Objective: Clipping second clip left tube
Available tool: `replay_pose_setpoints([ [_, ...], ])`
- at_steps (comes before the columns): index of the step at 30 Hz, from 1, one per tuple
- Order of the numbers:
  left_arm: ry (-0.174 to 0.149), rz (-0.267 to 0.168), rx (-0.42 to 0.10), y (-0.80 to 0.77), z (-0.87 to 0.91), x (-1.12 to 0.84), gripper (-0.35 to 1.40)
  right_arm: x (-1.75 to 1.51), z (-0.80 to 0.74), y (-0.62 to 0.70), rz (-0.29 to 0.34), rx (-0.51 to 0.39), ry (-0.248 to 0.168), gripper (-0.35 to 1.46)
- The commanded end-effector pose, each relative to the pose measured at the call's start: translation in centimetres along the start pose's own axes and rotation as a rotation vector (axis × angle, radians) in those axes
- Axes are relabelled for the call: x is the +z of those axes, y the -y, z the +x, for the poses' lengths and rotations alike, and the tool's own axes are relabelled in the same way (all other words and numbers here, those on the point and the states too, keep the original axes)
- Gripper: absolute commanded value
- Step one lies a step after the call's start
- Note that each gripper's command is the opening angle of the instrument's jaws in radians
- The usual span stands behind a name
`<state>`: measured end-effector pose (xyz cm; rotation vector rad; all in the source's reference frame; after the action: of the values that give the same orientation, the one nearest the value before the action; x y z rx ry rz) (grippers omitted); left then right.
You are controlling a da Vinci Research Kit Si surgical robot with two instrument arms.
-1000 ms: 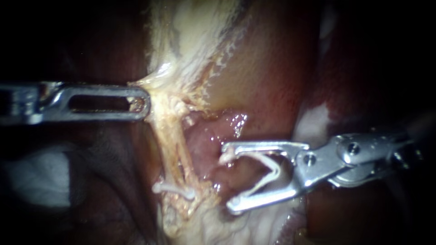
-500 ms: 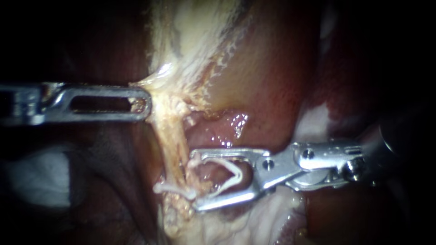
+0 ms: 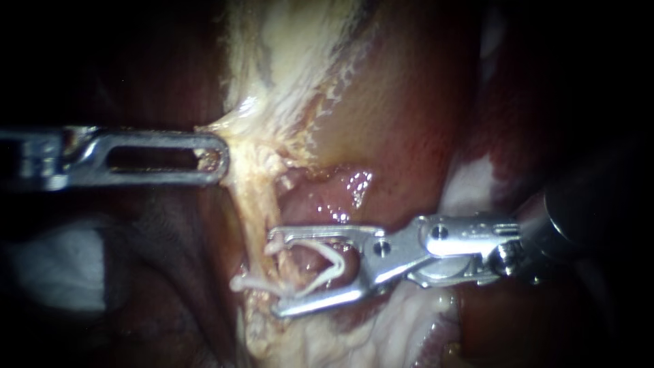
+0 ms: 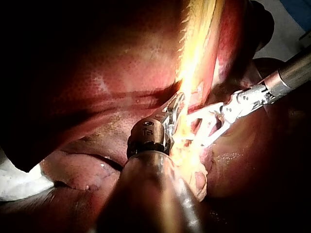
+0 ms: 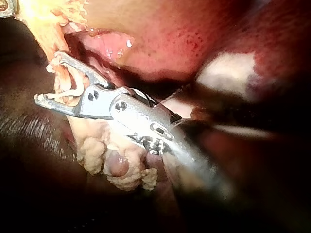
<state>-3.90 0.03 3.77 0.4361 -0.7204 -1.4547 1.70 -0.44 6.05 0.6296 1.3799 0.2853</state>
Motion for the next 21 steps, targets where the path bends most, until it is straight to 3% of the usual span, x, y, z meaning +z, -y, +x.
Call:
replay_pose_setpoints([
  [1,0.0,-0.001,0.0,0.0,0.0,0.0,-0.35,0.01,-0.02,0.0,0.0,0.0,0.006,0.59],
  [10,0.001,-0.002,-0.001,0.03,0.01,-0.01,-0.35,0.17,-0.21,-0.1,-0.004,0.004,0.037,0.59],
  [21,0.002,-0.003,-0.004,0.09,0.03,-0.02,-0.35,0.29,-0.19,-0.14,0.0,0.005,0.035,0.59],
])
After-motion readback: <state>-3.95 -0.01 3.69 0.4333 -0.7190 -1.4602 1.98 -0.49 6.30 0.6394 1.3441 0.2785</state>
